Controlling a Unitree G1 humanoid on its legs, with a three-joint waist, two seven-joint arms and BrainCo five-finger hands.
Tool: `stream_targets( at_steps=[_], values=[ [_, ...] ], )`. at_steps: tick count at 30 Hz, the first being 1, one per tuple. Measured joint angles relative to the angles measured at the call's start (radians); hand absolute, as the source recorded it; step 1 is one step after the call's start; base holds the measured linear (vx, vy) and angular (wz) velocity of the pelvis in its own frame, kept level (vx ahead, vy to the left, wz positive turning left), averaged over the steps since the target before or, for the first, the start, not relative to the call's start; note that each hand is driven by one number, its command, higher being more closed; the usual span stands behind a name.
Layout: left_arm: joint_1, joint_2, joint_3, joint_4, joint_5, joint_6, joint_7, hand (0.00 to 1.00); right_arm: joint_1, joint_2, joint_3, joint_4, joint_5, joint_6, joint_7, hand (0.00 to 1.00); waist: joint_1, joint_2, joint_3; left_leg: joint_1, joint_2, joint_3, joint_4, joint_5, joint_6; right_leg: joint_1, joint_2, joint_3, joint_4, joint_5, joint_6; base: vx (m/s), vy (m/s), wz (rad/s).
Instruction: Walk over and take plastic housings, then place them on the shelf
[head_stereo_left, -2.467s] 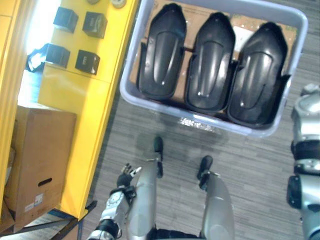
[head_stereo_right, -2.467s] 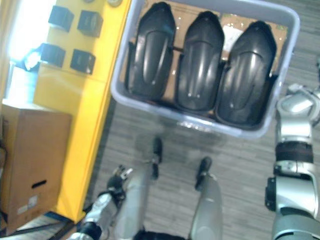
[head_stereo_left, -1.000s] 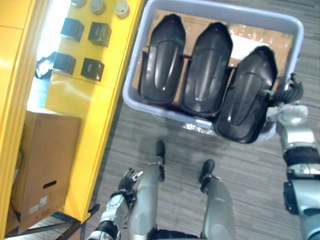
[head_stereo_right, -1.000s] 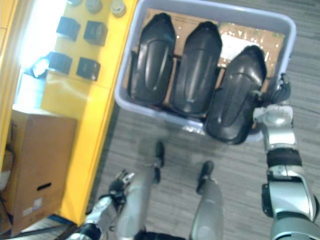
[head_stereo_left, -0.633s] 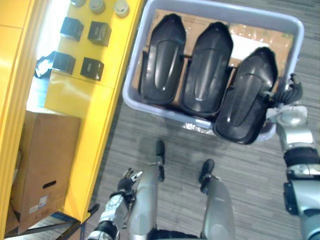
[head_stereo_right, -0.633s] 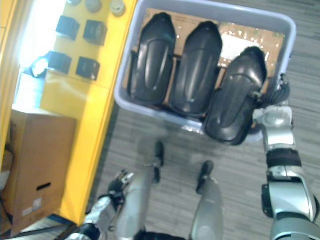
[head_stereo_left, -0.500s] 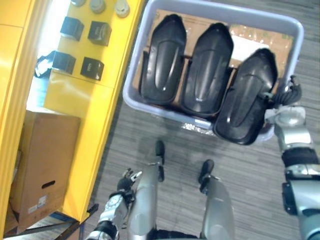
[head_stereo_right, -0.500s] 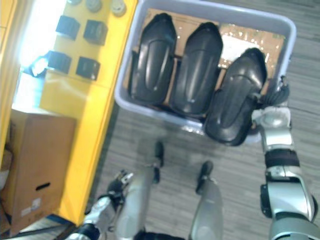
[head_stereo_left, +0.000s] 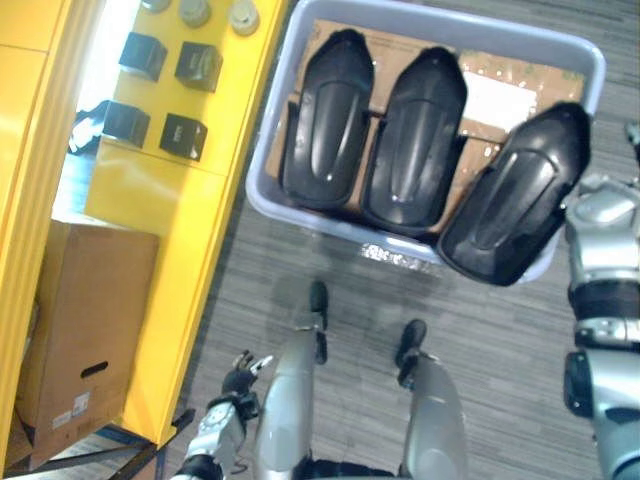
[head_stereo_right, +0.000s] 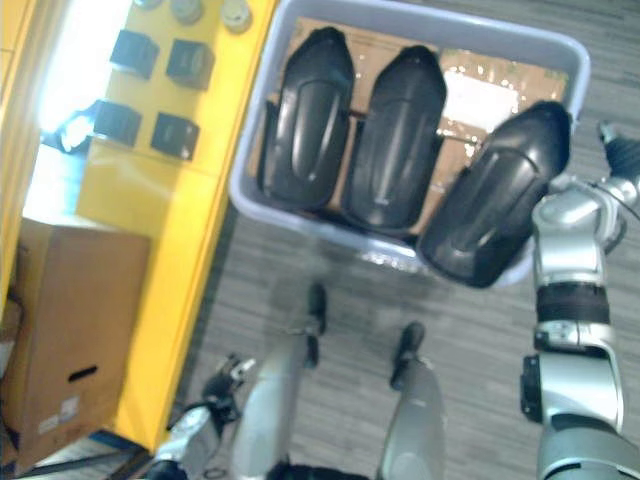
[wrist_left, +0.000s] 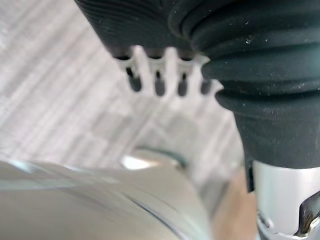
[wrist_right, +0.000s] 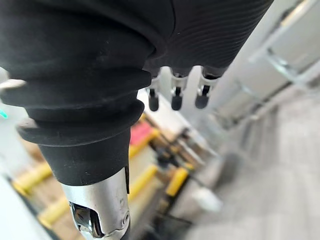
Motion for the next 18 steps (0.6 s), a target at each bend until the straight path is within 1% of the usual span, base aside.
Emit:
stream_targets(
  at_steps=[1, 2, 3, 4, 6, 9, 10, 12, 13, 15, 16, 17, 18],
  values=[
    [0.001, 0.0, 0.0, 0.004, 0.0, 0.007, 0.0, 0.0, 0.001, 0.001, 0.006, -0.018, 0.0, -0.021, 0.004, 0.0, 0.001, 0.0, 0.0, 0.009, -0.001, 0.001, -0.006, 0.001, 0.0, 0.007, 0.0, 0.0, -0.002, 0.0, 0.0, 0.0, 0.0, 0.0],
    [0.001, 0.0, 0.0, 0.007, 0.0, 0.009, 0.0, 0.0, 0.003, 0.002, 0.008, -0.024, 0.0, -0.031, 0.012, 0.0, 0.001, 0.0, 0.0, 0.015, -0.001, 0.001, -0.01, 0.001, 0.0, 0.012, 0.0, 0.0, -0.005, 0.0, 0.0, 0.0, 0.0, 0.0],
    [0.001, 0.001, -0.002, 0.011, 0.001, 0.012, 0.0, 0.0, 0.009, 0.004, 0.017, -0.04, -0.001, -0.05, 0.032, 0.0, 0.002, 0.0, 0.0, 0.024, -0.001, 0.002, -0.014, 0.001, 0.0, 0.021, 0.0, 0.0, -0.007, 0.0, 0.0, 0.0, 0.0, 0.0],
    [0.001, 0.001, -0.002, 0.014, 0.002, 0.012, 0.0, 0.0, 0.014, 0.005, 0.034, -0.047, -0.002, -0.074, 0.047, 0.0, 0.001, 0.0, 0.0, 0.029, -0.001, 0.002, -0.015, 0.001, 0.0, 0.026, 0.0, 0.0, -0.01, -0.001, -0.001, 0.0, 0.0, 0.0],
    [0.001, 0.001, -0.003, 0.016, 0.003, 0.01, 0.0, 0.0, 0.03, 0.015, 0.045, -0.068, -0.001, -0.105, 0.062, 0.0, 0.001, 0.0, 0.0, 0.029, -0.001, 0.002, -0.018, 0.0, 0.0, 0.025, 0.001, 0.0, -0.011, -0.001, -0.001, 0.02, -0.005, 0.0],
    [0.001, 0.001, -0.003, 0.017, 0.003, 0.007, 0.0, 0.0, 0.086, 0.062, 0.043, -0.136, 0.001, -0.132, 0.075, 0.0, 0.001, 0.0, 0.0, 0.029, -0.001, 0.004, -0.019, 0.001, 0.0, 0.026, 0.001, 0.0, -0.015, -0.001, -0.001, 0.03, -0.006, 0.0],
    [0.001, 0.001, -0.003, 0.017, 0.004, 0.006, 0.0, 0.0, 0.101, 0.075, 0.043, -0.15, 0.001, -0.135, 0.077, 0.0, 0.0, 0.0, 0.0, 0.029, -0.001, 0.005, -0.019, 0.0, 0.0, 0.026, 0.001, 0.0, -0.015, -0.001, -0.001, 0.05, -0.006, -0.01],
    [0.002, 0.001, -0.003, 0.017, 0.004, 0.004, 0.002, 0.0, 0.167, 0.139, 0.029, -0.205, 0.002, -0.141, 0.082, 0.0, -0.002, -0.001, 0.001, 0.029, -0.001, 0.007, -0.019, 0.0, 0.0, 0.026, 0.001, 0.001, -0.017, -0.001, 0.0, 0.05, -0.006, -0.01],
    [0.003, 0.001, -0.003, 0.017, 0.004, 0.002, 0.004, 0.0, 0.188, 0.159, 0.021, -0.223, 0.002, -0.145, 0.081, 0.0, -0.003, -0.002, 0.001, 0.029, -0.001, 0.008, -0.019, 0.0, 0.0, 0.026, 0.001, 0.002, -0.018, -0.001, 0.0, 0.05, -0.009, -0.02],
    [0.009, 0.004, 0.001, 0.016, 0.004, -0.006, 0.008, 0.0, 0.285, 0.236, -0.006, -0.305, 0.002, -0.157, 0.081, 0.0, -0.014, -0.009, 0.004, 0.03, 0.0, 0.013, -0.02, -0.001, 0.001, 0.026, 0.001, 0.005, -0.02, -0.001, 0.0, 0.06, -0.01, -0.03],
    [0.014, 0.005, 0.005, 0.015, 0.004, -0.006, 0.008, 0.0, 0.311, 0.257, -0.006, -0.327, 0.002, -0.158, 0.082, 0.0, -0.02, -0.014, 0.004, 0.031, 0.0, 0.018, -0.021, -0.002, 0.002, 0.024, 0.0, 0.008, -0.021, -0.001, 0.0, 0.05, -0.002, -0.15],
    [0.023, 0.011, 0.015, 0.015, 0.004, -0.008, 0.015, 0.0, 0.359, 0.301, -0.005, -0.366, 0.002, -0.162, 0.085, 0.0, -0.027, -0.031, 0.009, 0.045, 0.001, 0.035, -0.029, -0.003, 0.003, 0.023, 0.0, 0.025, -0.021, 0.0, 0.0, 0.04, 0.0, -0.24],
    [0.033, 0.018, 0.018, 0.014, 0.004, -0.008, 0.019, 0.0, 0.4, 0.334, -0.005, -0.394, 0.003, -0.173, 0.09, 0.0, -0.036, -0.043, 0.007, 0.051, 0.001, 0.043, -0.031, -0.005, 0.003, 0.023, 0.0, 0.033, -0.023, 0.0, 0.001, 0.05, 0.003, -0.25]
  ],
)
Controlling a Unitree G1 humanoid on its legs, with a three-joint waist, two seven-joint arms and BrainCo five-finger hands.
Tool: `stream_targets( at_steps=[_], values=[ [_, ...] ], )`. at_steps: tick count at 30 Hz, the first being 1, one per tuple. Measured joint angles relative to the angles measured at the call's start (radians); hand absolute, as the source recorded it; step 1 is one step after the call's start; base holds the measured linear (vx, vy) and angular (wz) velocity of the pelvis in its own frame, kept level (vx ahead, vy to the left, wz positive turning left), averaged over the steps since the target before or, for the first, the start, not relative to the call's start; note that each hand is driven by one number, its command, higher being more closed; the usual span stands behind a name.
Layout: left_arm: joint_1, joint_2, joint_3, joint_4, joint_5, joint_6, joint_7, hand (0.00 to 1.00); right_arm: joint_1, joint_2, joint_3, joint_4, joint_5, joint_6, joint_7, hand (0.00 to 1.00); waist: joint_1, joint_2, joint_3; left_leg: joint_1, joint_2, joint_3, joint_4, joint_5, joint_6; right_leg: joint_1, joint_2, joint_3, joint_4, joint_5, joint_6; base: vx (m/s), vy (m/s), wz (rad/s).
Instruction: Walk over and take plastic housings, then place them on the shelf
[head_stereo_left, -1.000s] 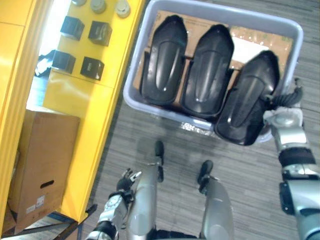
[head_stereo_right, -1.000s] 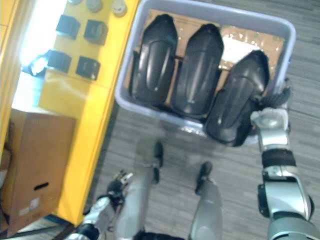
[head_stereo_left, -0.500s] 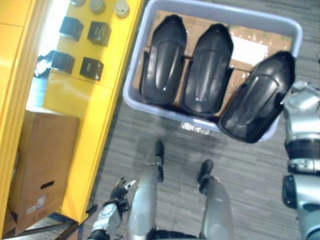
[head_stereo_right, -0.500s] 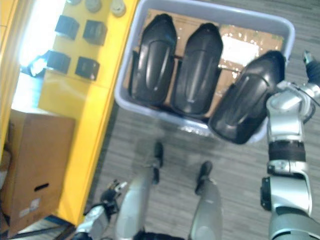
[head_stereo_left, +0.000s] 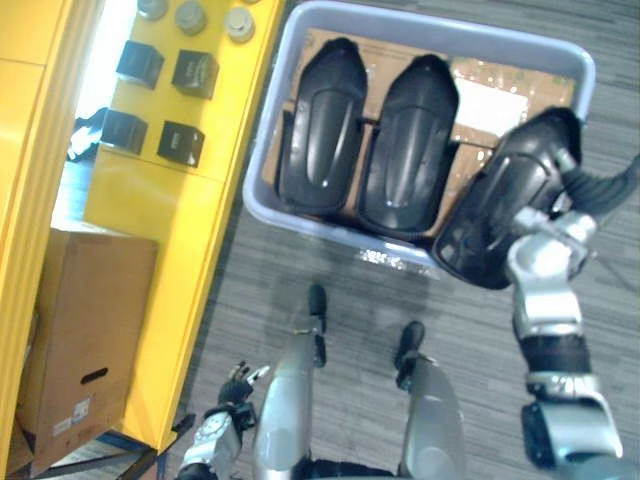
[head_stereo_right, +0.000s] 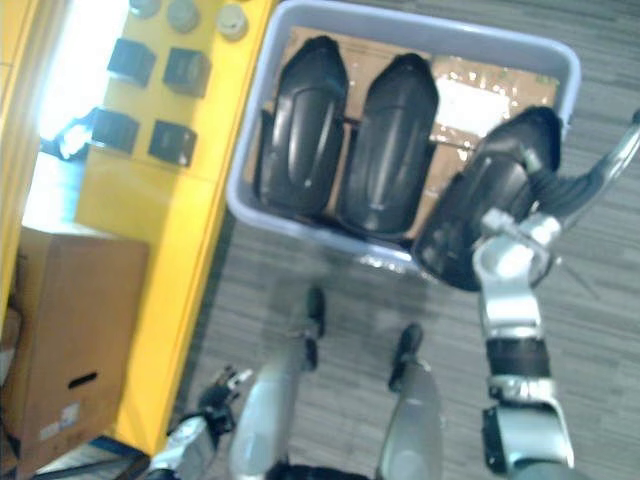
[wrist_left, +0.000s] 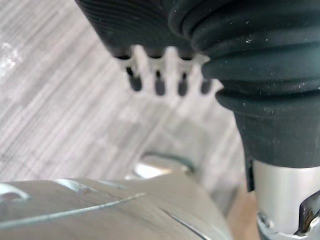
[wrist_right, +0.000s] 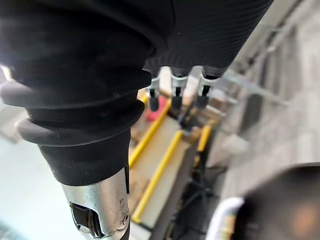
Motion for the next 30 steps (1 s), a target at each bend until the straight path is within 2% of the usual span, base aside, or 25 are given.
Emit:
stream_targets(
  at_steps=[4, 10, 15, 21, 30],
  values=[
    [0.035, 0.031, 0.004, -0.002, 0.0, -0.009, 0.021, 0.0, 0.171, 0.097, 0.003, -0.051, 0.0, -0.006, 0.026, 0.0, -0.045, -0.048, 0.001, 0.016, 0.002, 0.02, 0.0, -0.015, 0.0, 0.007, 0.002, 0.023, -0.011, 0.002, 0.004, 0.04, 0.009, -0.18],
    [0.054, 0.03, 0.029, -0.006, -0.002, -0.021, 0.031, 0.0, 0.249, 0.143, 0.003, -0.079, -0.028, -0.042, 0.01, 0.0, -0.064, -0.068, 0.004, 0.025, 0.004, 0.045, 0.001, -0.021, 0.005, 0.01, 0.001, 0.042, -0.024, 0.01, 0.011, 0.03, 0.009, -0.08],
    [0.076, 0.042, 0.033, -0.03, -0.002, -0.02, 0.038, 0.0, 0.252, 0.144, 0.002, -0.081, -0.051, -0.043, -0.042, 0.0, -0.075, -0.09, 0.005, 0.032, 0.003, 0.048, 0.01, -0.032, 0.007, 0.025, 0.001, 0.046, -0.036, 0.013, 0.015, 0.03, 0.003, -0.02],
    [0.081, 0.044, 0.035, -0.038, -0.003, -0.016, 0.046, 0.0, 0.264, 0.144, 0.0, -0.075, -0.028, -0.042, -0.046, 0.0, -0.076, -0.096, 0.004, 0.032, 0.0, 0.048, 0.02, -0.042, 0.012, 0.038, 0.0, 0.046, -0.051, 0.019, 0.022, 0.03, 0.006, 0.0],
    [0.081, 0.044, 0.035, -0.038, -0.003, -0.014, 0.047, 0.0, 0.202, 0.143, 0.0, 0.08, 0.035, -0.043, -0.045, 0.0, -0.074, -0.096, 0.004, 0.027, -0.006, 0.044, 0.023, -0.044, 0.013, 0.035, -0.002, 0.043, -0.049, 0.02, 0.022, 0.01, 0.001, 0.01]
  ],
)
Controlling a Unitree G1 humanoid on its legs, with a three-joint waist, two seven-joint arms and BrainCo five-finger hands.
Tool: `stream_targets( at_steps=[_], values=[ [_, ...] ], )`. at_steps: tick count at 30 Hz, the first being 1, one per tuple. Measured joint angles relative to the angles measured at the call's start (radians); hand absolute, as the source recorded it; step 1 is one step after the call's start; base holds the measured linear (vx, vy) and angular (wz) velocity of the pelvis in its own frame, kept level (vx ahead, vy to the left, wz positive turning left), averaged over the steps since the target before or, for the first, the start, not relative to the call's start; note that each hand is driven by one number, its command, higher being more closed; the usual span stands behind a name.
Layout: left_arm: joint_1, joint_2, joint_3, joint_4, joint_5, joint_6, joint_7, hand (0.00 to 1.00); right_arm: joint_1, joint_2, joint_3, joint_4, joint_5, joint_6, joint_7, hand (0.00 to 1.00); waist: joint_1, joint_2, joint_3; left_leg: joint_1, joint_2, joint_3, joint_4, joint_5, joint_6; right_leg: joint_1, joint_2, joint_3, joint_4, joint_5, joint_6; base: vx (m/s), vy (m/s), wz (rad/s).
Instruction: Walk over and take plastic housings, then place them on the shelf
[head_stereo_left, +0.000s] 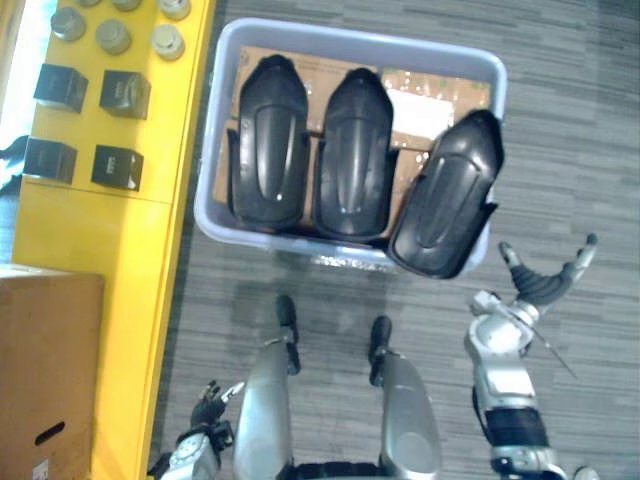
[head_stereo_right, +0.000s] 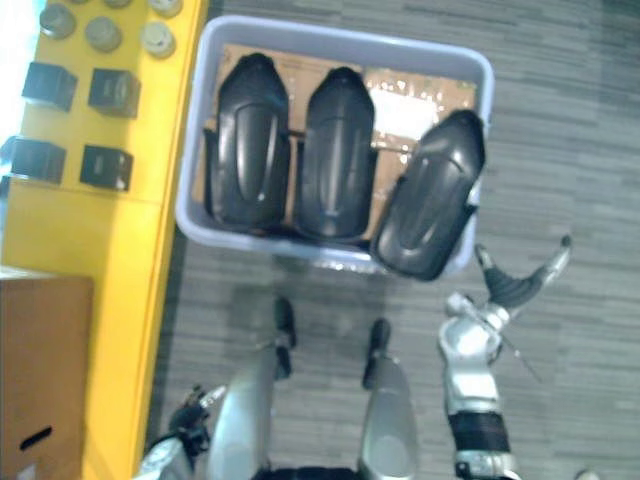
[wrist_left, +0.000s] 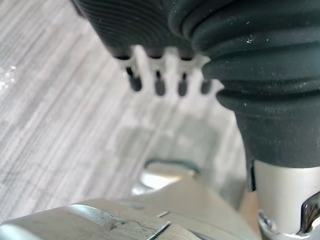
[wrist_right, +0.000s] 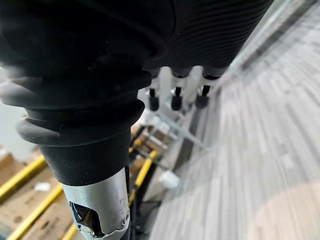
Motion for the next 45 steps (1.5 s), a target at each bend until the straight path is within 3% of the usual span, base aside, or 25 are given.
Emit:
stream_targets(
  at_steps=[7, 11, 15, 19, 24, 35, 45],
  values=[
    [-0.004, -0.002, -0.001, 0.0, 0.002, 0.003, 0.0, 0.0, -0.096, -0.015, -0.038, 0.101, 0.015, 0.028, -0.001, 0.0, 0.008, 0.003, 0.0, -0.033, -0.01, -0.035, 0.014, 0.001, -0.001, -0.014, -0.01, -0.027, 0.023, -0.008, -0.003, 0.03, -0.004, 0.13],
    [-0.014, -0.009, -0.001, 0.001, 0.003, 0.022, -0.001, 0.0, -0.15, -0.074, -0.041, 0.126, 0.033, 0.043, -0.001, 0.0, 0.022, 0.015, 0.007, -0.035, -0.018, -0.036, 0.018, -0.001, 0.003, -0.013, -0.019, -0.028, 0.027, -0.009, -0.002, 0.01, 0.011, 0.04],
    [-0.022, -0.019, -0.005, 0.001, 0.004, 0.032, -0.001, 0.0, -0.185, -0.115, -0.058, 0.131, 0.03, 0.036, 0.016, 0.0, 0.028, 0.039, 0.014, -0.052, -0.029, -0.054, 0.031, -0.003, 0.008, -0.015, -0.032, -0.051, 0.04, -0.018, 0.001, 0.0, 0.012, 0.15],
    [-0.022, -0.02, -0.006, 0.002, 0.008, 0.033, -0.003, 0.0, -0.209, -0.116, -0.063, 0.135, 0.013, 0.0, 0.049, 0.0, 0.032, 0.04, 0.014, -0.053, -0.031, -0.054, 0.034, -0.003, 0.009, -0.015, -0.034, -0.052, 0.04, -0.02, 0.0, 0.0, 0.001, 0.03],
    [-0.026, -0.022, -0.006, 0.003, 0.011, 0.04, -0.015, 0.0, -0.226, -0.148, -0.064, 0.134, 0.008, 0.003, 0.066, 0.0, 0.034, 0.049, 0.015, -0.069, -0.027, -0.054, 0.066, -0.017, 0.012, -0.024, -0.035, -0.05, 0.056, -0.028, 0.002, 0.01, 0.001, 0.0],
    [-0.029, -0.056, -0.007, 0.003, 0.009, 0.04, -0.017, 0.0, -0.223, -0.168, -0.087, 0.198, 0.057, 0.075, 0.071, 0.0, 0.049, 0.109, 0.014, -0.073, -0.028, -0.055, 0.066, -0.017, 0.012, -0.031, -0.035, -0.049, 0.06, -0.028, 0.003, 0.0, 0.0, 0.0],
    [-0.033, -0.058, -0.01, 0.004, 0.001, 0.041, -0.024, 0.0, -0.306, -0.215, -0.106, 0.328, 0.134, 0.154, 0.162, 0.0, 0.057, 0.115, 0.014, -0.088, -0.031, -0.061, 0.068, -0.014, 0.013, -0.046, -0.038, -0.052, 0.077, -0.03, 0.001, 0.02, -0.006, 0.01]
  ],
)
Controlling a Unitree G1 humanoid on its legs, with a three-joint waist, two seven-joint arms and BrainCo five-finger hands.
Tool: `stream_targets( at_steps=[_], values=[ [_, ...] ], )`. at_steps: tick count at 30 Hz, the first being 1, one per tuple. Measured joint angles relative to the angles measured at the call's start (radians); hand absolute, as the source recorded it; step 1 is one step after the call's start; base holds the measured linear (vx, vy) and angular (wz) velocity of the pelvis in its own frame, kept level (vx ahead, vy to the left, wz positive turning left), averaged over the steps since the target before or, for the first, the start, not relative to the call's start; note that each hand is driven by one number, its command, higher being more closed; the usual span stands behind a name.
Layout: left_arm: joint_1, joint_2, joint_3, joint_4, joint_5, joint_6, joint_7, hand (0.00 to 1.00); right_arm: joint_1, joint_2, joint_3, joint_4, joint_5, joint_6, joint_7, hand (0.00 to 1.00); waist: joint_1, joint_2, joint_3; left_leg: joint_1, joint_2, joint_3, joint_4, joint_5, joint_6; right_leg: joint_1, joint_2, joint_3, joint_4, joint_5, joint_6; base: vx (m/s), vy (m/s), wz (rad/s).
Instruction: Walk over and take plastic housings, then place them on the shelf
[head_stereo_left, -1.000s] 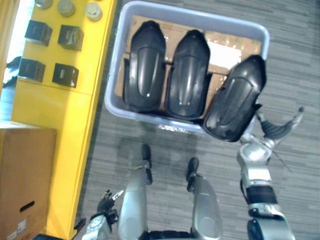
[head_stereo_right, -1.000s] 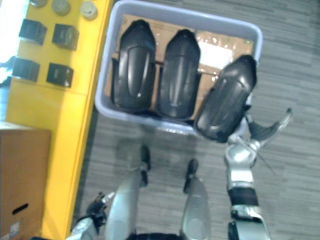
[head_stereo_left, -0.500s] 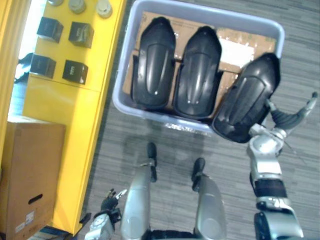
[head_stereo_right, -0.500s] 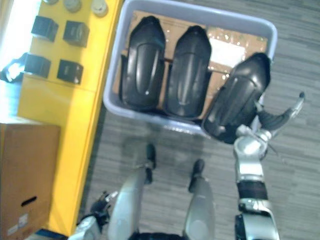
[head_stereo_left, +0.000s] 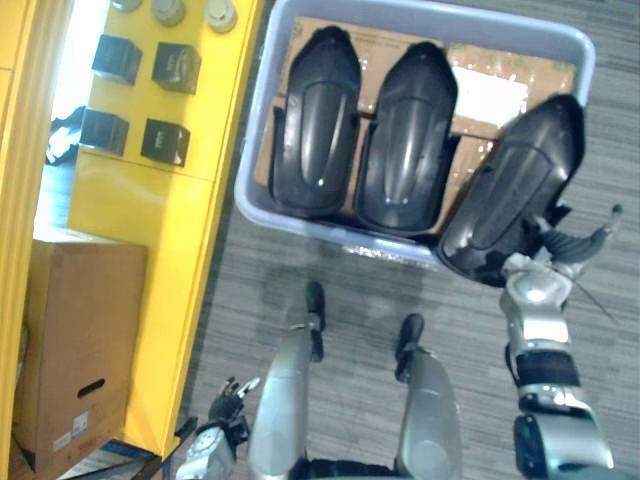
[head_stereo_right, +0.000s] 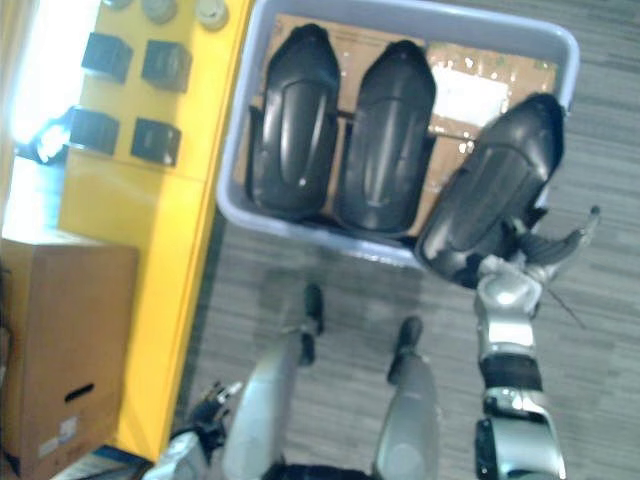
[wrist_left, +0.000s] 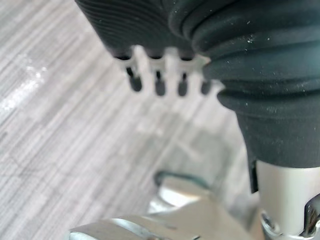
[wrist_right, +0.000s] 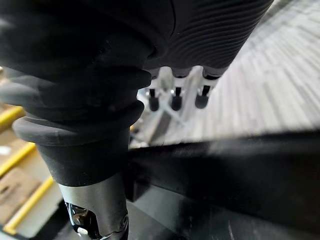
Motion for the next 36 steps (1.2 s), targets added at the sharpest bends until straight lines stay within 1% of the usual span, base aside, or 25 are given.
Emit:
stream_targets(
  at_steps=[2, 3, 4, 5, 6, 8, 12, 15, 17, 22, 28, 32, 35, 36],
  values=[
    [-0.009, -0.001, -0.008, 0.011, 0.0, 0.002, 0.0, 0.0, -0.013, -0.024, 0.0, 0.03, 0.001, 0.003, 0.026, 0.0, 0.003, 0.007, 0.0, -0.002, -0.003, -0.006, 0.0, 0.002, 0.0, 0.0, -0.003, -0.004, 0.005, -0.003, -0.001, 0.01, -0.004, 0.09],
    [-0.014, -0.003, -0.009, 0.019, 0.0, 0.004, -0.001, 0.0, -0.024, -0.038, 0.0, 0.049, 0.0, 0.006, 0.044, 0.0, 0.002, 0.014, -0.001, -0.005, -0.007, -0.014, 0.003, 0.002, 0.001, 0.0, -0.006, -0.01, 0.011, -0.008, -0.001, 0.0, -0.004, 0.22],
    [-0.019, -0.008, -0.012, 0.024, 0.0, 0.007, -0.001, 0.0, -0.033, -0.059, 0.0, 0.065, 0.0, 0.005, 0.059, 0.0, 0.001, 0.029, -0.002, -0.015, -0.008, -0.026, 0.015, 0.002, 0.001, 0.0, -0.007, -0.023, 0.014, -0.012, -0.002, 0.0, -0.003, 0.22],
    [-0.022, -0.009, -0.015, 0.028, -0.001, 0.007, -0.001, 0.0, -0.039, -0.069, 0.0, 0.072, 0.0, 0.006, 0.064, 0.0, 0.003, 0.031, -0.001, -0.017, -0.009, -0.027, 0.015, 0.002, 0.001, -0.002, -0.009, -0.024, 0.017, -0.016, -0.001, -0.02, -0.009, 0.17],
    [-0.027, -0.009, -0.02, 0.034, -0.001, 0.009, -0.002, 0.0, -0.057, -0.085, 0.0, 0.089, 0.0, 0.007, 0.084, 1.0, 0.007, 0.034, -0.001, -0.017, -0.01, -0.029, 0.015, 0.002, 0.0, -0.004, -0.01, -0.025, 0.022, -0.018, -0.003, -0.02, -0.011, 0.05],
    [-0.031, -0.008, -0.03, 0.036, 0.0, 0.011, -0.004, 0.0, -0.09, -0.107, 0.004, 0.119, 0.001, 0.007, 0.123, 1.0, 0.012, 0.038, -0.002, -0.017, -0.01, -0.03, 0.015, 0.002, 0.001, -0.005, -0.011, -0.026, 0.025, -0.02, -0.006, 0.0, 0.0, 0.0],
    [-0.037, -0.008, -0.034, 0.037, -0.001, 0.011, -0.008, 0.0, -0.118, -0.126, 0.012, 0.148, 0.03, 0.009, 0.169, 1.0, 0.023, 0.039, -0.003, -0.017, -0.009, -0.03, 0.015, 0.002, 0.0, -0.005, -0.011, -0.026, 0.026, -0.02, -0.007, 0.0, 0.0, 0.0],
    [-0.042, -0.008, -0.036, 0.04, -0.001, 0.011, -0.016, 0.0, -0.122, -0.167, 0.02, 0.178, 0.037, 0.024, 0.183, 1.0, 0.029, 0.039, -0.003, -0.019, -0.011, -0.031, 0.015, 0.002, 0.0, -0.005, -0.013, -0.027, 0.026, -0.02, -0.007, 0.0, 0.0, 0.0],
    [-0.044, -0.008, -0.036, 0.043, -0.001, 0.011, -0.019, 0.0, -0.127, -0.181, 0.02, 0.187, 0.037, 0.026, 0.19, 1.0, 0.029, 0.039, -0.003, -0.019, -0.011, -0.031, 0.015, 0.002, 0.001, -0.005, -0.013, -0.027, 0.025, -0.02, -0.007, 0.02, -0.003, 0.0],
    [-0.044, -0.007, -0.036, 0.045, -0.001, 0.009, -0.023, 0.0, -0.129, -0.19, 0.021, 0.192, 0.029, 0.029, 0.191, 1.0, 0.03, 0.039, -0.003, -0.019, -0.009, -0.032, 0.016, 0.007, -0.001, -0.005, -0.01, -0.029, 0.025, -0.02, -0.006, 0.04, -0.017, 0.0],
    [-0.044, -0.008, -0.036, 0.043, 0.0, -0.002, -0.027, 0.0, -0.13, -0.193, 0.031, 0.191, -0.076, 0.087, 0.192, 1.0, 0.035, 0.039, -0.003, -0.017, 0.0, -0.035, 0.031, 0.003, -0.003, 0.001, -0.001, -0.029, 0.032, -0.021, -0.008, 0.02, -0.01, -0.01],
    [-0.044, -0.011, -0.036, 0.034, 0.001, -0.007, -0.024, 0.0, -0.13, -0.193, 0.05, 0.182, -0.128, 0.095, 0.193, 1.0, 0.035, 0.042, -0.005, -0.006, 0.001, -0.036, 0.031, 0.003, -0.003, 0.011, 0.0, -0.029, 0.036, -0.022, -0.009, 0.0, 0.0, 0.0],
    [-0.038, -0.016, -0.035, 0.016, 0.0, -0.021, -0.002, 0.0, -0.13, -0.198, 0.071, 0.147, -0.182, 0.104, 0.197, 1.0, 0.035, 0.043, -0.006, 0.027, 0.001, -0.036, 0.027, 0.002, -0.002, 0.044, 0.0, -0.029, 0.03, -0.022, -0.009, 0.0, 0.0, 0.0],
    [-0.029, -0.018, -0.031, -0.008, -0.006, -0.027, 0.008, 0.0, -0.13, -0.201, 0.07, 0.111, -0.201, 0.106, 0.205, 1.0, 0.034, 0.043, -0.006, 0.039, 0.0, -0.035, 0.025, 0.0, 0.001, 0.057, 0.0, -0.029, 0.028, -0.022, -0.009, 0.0, 0.0, 0.0]
  ],
)
